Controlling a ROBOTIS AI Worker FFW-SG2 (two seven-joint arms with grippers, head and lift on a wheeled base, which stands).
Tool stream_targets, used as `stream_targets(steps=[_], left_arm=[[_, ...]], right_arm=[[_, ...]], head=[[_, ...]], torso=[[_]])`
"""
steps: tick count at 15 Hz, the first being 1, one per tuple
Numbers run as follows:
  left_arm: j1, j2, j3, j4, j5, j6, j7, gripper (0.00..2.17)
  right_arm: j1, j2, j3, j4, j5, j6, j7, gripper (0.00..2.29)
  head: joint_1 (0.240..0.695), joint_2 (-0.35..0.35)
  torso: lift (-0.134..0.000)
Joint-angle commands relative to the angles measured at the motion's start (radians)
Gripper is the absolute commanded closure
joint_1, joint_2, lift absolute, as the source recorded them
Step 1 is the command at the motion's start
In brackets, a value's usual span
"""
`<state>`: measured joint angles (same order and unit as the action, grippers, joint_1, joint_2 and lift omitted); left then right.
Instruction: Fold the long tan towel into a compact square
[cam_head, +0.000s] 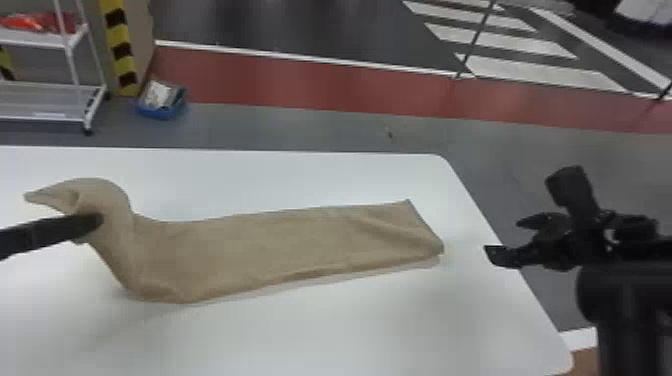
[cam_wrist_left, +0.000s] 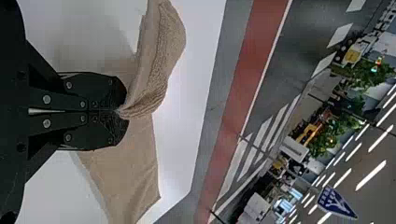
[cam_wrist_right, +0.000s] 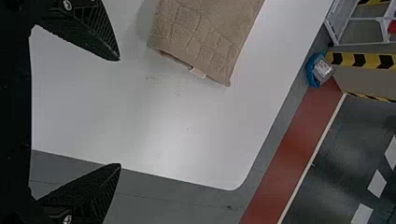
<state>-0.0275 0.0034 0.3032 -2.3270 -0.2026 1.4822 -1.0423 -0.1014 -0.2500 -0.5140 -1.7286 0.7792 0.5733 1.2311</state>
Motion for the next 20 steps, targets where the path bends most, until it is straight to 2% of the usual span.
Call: stream_targets(steps=[1,3,6,9,12,17,19,20], left_arm=[[0.0,-0.006,-0.167,-0.012,-0.026,0.002,0.073,1.98],[-0.034,-0.006,-0.305,0.008,-0.029,-0.001,0.185,1.98],[-0.115,-0.006,-0.443,0.107,-0.028,-0.01,0.285,1.98],[-0.167,-0.006,-0.526,0.182,-0.009,-0.041,0.378,1.98],[-0.212,-0.006,-0.636,0.281,-0.005,-0.115,0.505,1.98],[-0.224,-0.006,-0.797,0.336,0.014,-0.17,0.604,1.98],[-0.224,-0.006,-0.883,0.419,0.0,-0.286,0.677,1.98],[-0.224,-0.006,-0.931,0.48,-0.028,-0.4,0.729,1.56]], right_arm=[[0.014,0.0,-0.004,-0.019,-0.001,0.006,0.001,0.07],[0.023,0.002,-0.009,-0.028,-0.003,0.006,0.001,0.07],[0.032,0.003,-0.024,-0.039,-0.014,0.006,0.004,0.07],[0.037,0.003,-0.026,-0.039,-0.021,0.006,0.004,0.07],[0.039,0.008,-0.026,-0.039,-0.028,0.003,0.002,0.07],[0.039,0.009,-0.026,-0.023,-0.035,-0.003,-0.005,0.07],[0.04,0.008,-0.027,-0.017,-0.044,-0.006,-0.009,0.07],[0.045,0.009,-0.027,-0.019,-0.049,-0.006,-0.009,0.07]], head=[[0.695,-0.316],[0.695,-0.35],[0.695,-0.35],[0.695,-0.35],[0.695,-0.35],[0.695,-0.35],[0.695,-0.35],[0.695,-0.35]], torso=[[-0.124],[-0.124],[-0.124],[-0.124],[-0.124],[-0.124],[-0.124],[-0.124]])
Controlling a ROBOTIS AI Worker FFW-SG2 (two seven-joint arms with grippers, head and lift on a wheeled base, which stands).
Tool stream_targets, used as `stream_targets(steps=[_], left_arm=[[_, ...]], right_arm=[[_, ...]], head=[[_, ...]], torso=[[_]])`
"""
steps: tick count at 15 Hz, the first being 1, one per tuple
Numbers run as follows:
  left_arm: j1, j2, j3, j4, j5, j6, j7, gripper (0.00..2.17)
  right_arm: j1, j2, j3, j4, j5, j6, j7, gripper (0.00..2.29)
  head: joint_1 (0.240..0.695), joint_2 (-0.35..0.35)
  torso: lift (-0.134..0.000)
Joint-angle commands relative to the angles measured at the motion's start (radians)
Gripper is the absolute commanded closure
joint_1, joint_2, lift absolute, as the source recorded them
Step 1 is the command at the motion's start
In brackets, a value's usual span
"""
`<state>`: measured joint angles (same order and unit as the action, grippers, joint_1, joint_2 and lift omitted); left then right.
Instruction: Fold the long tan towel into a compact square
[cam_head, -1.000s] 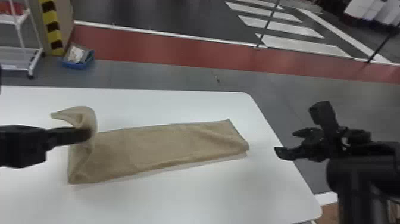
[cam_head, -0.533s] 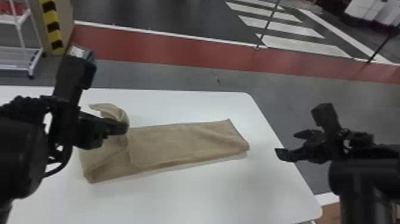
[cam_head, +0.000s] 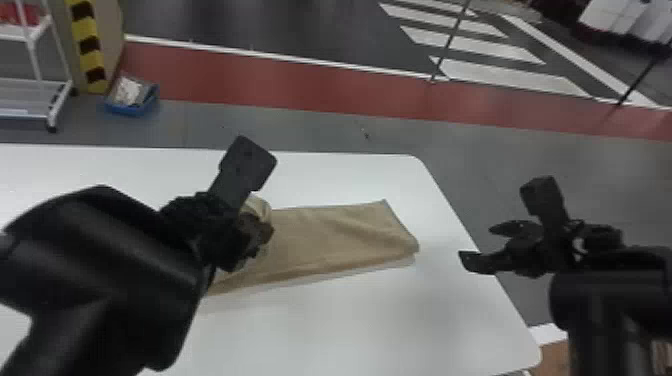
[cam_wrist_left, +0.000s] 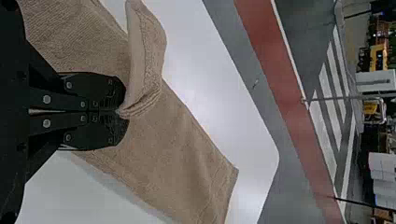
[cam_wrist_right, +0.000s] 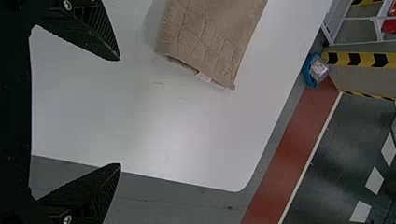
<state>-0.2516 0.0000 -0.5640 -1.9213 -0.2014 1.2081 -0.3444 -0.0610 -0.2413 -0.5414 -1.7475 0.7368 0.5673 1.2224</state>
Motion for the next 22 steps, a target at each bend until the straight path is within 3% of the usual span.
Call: stream_targets(steps=[1,2,11,14,18,22], left_arm=[[0.0,-0.003,-0.083,0.127,-0.027,-0.212,0.058,0.55],[0.0,-0.003,-0.083,0.151,-0.016,-0.221,0.058,0.0],[0.032,-0.003,-0.14,0.131,-0.024,-0.193,0.013,0.03],[0.061,-0.003,-0.123,0.09,-0.029,-0.193,0.008,0.03],[0.186,-0.003,0.041,-0.022,-0.041,-0.196,-0.093,0.04],[0.321,-0.003,0.259,-0.163,-0.035,-0.224,-0.173,0.04]], right_arm=[[0.004,0.004,0.0,0.0,-0.007,0.0,0.0,0.07],[0.006,0.005,0.0,-0.001,-0.007,0.0,0.0,0.07],[0.016,0.028,-0.019,-0.066,-0.014,0.027,0.012,0.07],[0.015,0.037,-0.012,-0.083,-0.042,0.128,0.012,0.07],[-0.005,0.056,0.057,-0.182,-0.089,0.346,0.005,0.07],[-0.083,0.131,0.233,-0.288,-0.083,0.684,-0.049,0.08]], head=[[0.695,-0.35],[0.695,-0.35],[0.695,-0.35],[0.695,-0.35],[0.695,-0.35],[0.695,-0.35]], torso=[[-0.124],[-0.124],[-0.124],[-0.124],[-0.124],[-0.124]])
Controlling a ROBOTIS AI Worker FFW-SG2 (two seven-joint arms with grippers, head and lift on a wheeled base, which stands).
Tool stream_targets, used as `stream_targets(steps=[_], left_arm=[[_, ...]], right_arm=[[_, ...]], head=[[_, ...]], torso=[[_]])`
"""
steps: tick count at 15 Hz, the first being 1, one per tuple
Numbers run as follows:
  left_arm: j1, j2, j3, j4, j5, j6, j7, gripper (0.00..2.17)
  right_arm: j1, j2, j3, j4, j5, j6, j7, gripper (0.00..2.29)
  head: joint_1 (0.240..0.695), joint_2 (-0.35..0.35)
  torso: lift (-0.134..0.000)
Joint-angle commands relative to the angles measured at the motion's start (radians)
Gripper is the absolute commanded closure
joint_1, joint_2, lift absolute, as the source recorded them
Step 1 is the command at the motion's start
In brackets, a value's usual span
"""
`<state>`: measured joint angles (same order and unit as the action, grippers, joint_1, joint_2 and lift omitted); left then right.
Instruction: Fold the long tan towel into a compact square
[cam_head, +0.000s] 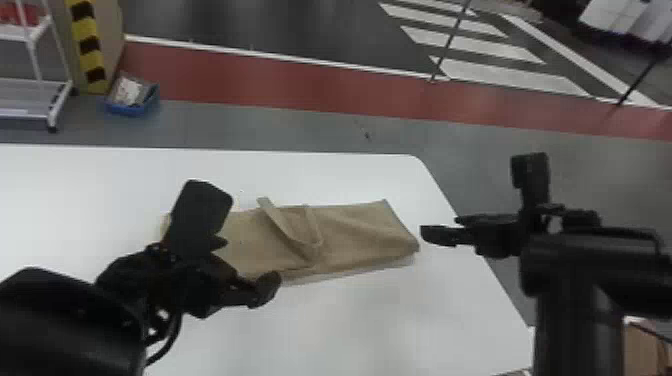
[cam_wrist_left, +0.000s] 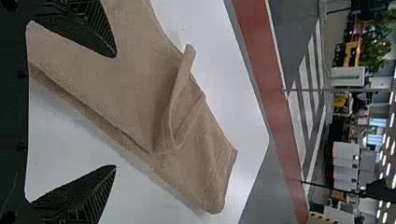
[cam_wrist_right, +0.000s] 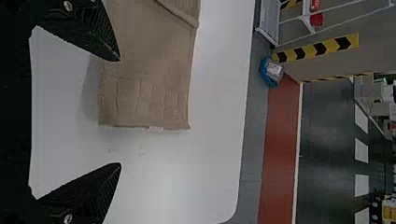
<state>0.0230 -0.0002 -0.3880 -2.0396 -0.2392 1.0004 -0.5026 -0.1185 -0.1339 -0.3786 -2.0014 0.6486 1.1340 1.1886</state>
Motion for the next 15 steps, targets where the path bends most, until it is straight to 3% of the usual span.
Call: stream_targets(steps=[1,3,7,8,10,12,15], left_arm=[[0.063,-0.002,0.133,-0.064,0.009,-0.025,-0.022,0.04],[0.098,-0.002,0.236,-0.077,0.018,-0.044,-0.053,0.04],[0.094,-0.002,0.328,-0.065,0.093,-0.053,-0.088,0.04],[0.098,-0.002,0.342,-0.067,0.095,-0.05,-0.1,0.04],[0.109,-0.002,0.36,-0.071,0.097,-0.05,-0.108,0.04],[0.109,-0.002,0.383,-0.071,0.109,-0.05,-0.114,0.04],[0.112,-0.002,0.405,-0.065,0.123,-0.05,-0.125,0.04]], right_arm=[[-0.043,0.023,0.147,-0.046,0.013,0.209,-0.052,0.08],[-0.116,0.023,0.294,-0.046,0.036,0.438,-0.11,0.08],[-0.254,0.062,0.434,-0.017,0.123,0.438,-0.145,0.08],[-0.306,0.072,0.472,0.033,0.174,0.438,-0.144,0.08],[-0.388,0.076,0.549,0.135,0.191,0.438,-0.135,0.08],[-0.378,0.083,0.613,0.165,0.201,0.438,-0.135,0.08],[-0.378,0.135,0.63,0.263,0.258,0.438,-0.136,0.09]], head=[[0.695,-0.35],[0.695,-0.346],[0.695,-0.206],[0.695,-0.182],[0.695,-0.142],[0.695,-0.115],[0.695,-0.062]], torso=[[-0.124],[-0.124],[-0.124],[-0.124],[-0.124],[-0.124],[-0.124]])
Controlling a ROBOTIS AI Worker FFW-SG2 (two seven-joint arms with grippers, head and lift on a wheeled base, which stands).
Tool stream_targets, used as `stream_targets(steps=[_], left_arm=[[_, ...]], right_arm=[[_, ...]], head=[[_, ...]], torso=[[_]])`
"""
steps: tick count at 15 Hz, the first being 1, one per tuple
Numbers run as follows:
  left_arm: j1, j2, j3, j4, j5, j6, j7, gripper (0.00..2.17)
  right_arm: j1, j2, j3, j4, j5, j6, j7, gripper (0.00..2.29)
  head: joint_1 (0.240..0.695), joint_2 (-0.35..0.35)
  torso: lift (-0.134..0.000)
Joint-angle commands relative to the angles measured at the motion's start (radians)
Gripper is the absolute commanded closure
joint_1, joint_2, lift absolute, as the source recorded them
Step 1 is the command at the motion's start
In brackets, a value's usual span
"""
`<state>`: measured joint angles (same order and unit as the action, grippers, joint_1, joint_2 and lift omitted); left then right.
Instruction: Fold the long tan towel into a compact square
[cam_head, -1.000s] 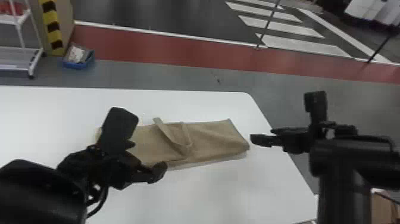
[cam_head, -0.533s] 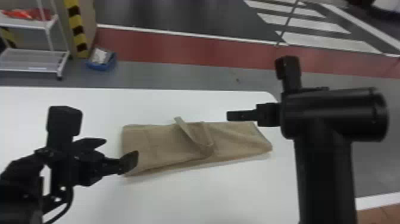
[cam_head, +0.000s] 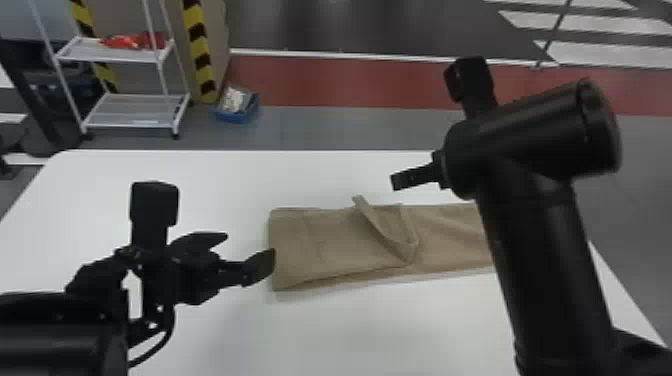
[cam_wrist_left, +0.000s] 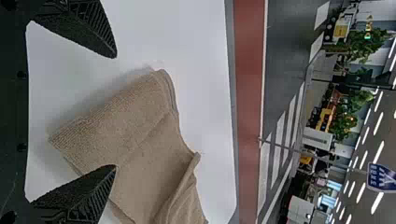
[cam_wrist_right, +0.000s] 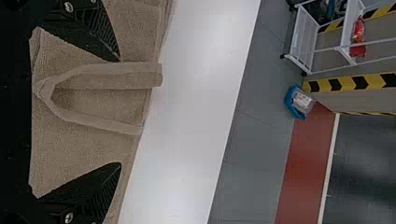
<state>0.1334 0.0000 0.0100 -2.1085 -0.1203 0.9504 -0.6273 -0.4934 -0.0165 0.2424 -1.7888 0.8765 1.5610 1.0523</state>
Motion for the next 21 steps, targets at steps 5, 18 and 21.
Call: stream_targets(steps=[5,18,21], left_arm=[[-0.002,-0.003,0.024,0.05,0.015,-0.009,-0.003,0.04],[0.038,-0.003,0.07,0.038,0.045,-0.064,-0.042,0.04],[0.04,-0.003,0.084,0.038,0.053,-0.067,-0.055,0.05]], right_arm=[[0.006,0.017,0.026,0.149,0.015,0.011,-0.034,0.1],[-0.011,0.017,0.075,0.256,-0.025,0.011,-0.12,0.1],[-0.025,0.017,0.083,0.259,-0.037,0.011,-0.132,0.1]], head=[[0.695,-0.046],[0.695,-0.043],[0.695,-0.037]], torso=[[-0.124],[-0.124],[-0.124]])
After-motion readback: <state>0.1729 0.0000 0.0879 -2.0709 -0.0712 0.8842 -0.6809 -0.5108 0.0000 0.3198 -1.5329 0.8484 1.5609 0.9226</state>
